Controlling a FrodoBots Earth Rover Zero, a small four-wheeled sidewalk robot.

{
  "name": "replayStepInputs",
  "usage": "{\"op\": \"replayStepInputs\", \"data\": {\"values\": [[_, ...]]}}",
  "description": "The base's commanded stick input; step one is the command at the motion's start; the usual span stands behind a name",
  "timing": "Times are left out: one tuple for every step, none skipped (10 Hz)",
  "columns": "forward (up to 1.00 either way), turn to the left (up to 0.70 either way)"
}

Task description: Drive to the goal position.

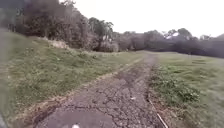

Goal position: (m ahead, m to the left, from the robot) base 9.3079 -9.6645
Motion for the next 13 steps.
{"op": "replayStepInputs", "data": {"values": [[0.70,0.00],[0.70,0.00],[0.70,0.00],[0.70,0.00],[0.70,0.00],[0.70,0.00],[0.70,0.00],[0.70,0.00],[0.70,0.00],[0.70,0.00],[0.70,0.00],[0.70,0.00],[0.70,-0.35]]}}
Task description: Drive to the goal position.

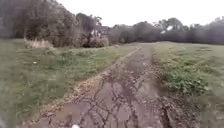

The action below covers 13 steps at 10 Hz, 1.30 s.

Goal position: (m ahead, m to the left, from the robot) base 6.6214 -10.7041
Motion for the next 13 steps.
{"op": "replayStepInputs", "data": {"values": [[0.70,-0.35],[0.70,-0.35],[0.70,-0.31],[0.70,-0.27],[0.70,-0.16],[0.70,-0.04],[0.70,0.00],[0.70,0.00],[0.70,0.00],[0.70,0.00],[0.70,0.00],[0.70,-0.01],[0.70,-0.02]]}}
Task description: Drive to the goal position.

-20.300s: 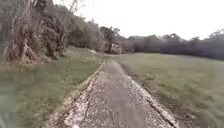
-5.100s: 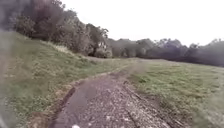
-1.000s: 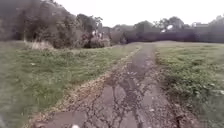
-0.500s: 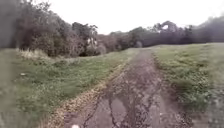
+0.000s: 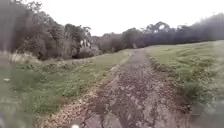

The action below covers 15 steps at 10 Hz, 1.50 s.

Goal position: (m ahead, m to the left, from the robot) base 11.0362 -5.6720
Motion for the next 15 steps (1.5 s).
{"op": "replayStepInputs", "data": {"values": [[0.70,-0.15],[0.70,-0.31],[0.70,-0.35],[0.70,-0.35],[0.70,-0.35],[0.70,-0.35],[0.70,-0.35],[0.70,-0.19],[0.70,-0.03],[0.70,0.00],[0.70,0.00],[0.70,0.00],[0.70,0.00],[0.70,0.00],[0.70,-0.01]]}}
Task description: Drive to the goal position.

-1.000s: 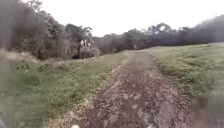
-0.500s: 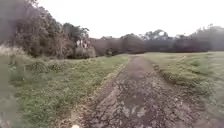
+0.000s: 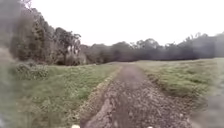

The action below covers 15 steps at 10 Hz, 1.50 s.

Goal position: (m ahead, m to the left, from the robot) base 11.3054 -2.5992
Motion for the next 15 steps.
{"op": "replayStepInputs", "data": {"values": [[0.70,-0.35],[0.70,-0.35],[0.70,-0.35],[0.70,-0.35],[0.70,-0.35],[0.70,-0.35],[0.70,-0.35],[0.70,-0.35],[0.70,-0.35],[0.70,-0.04],[0.70,-0.02],[0.70,0.00],[0.70,0.00],[0.70,0.00],[0.70,0.00]]}}
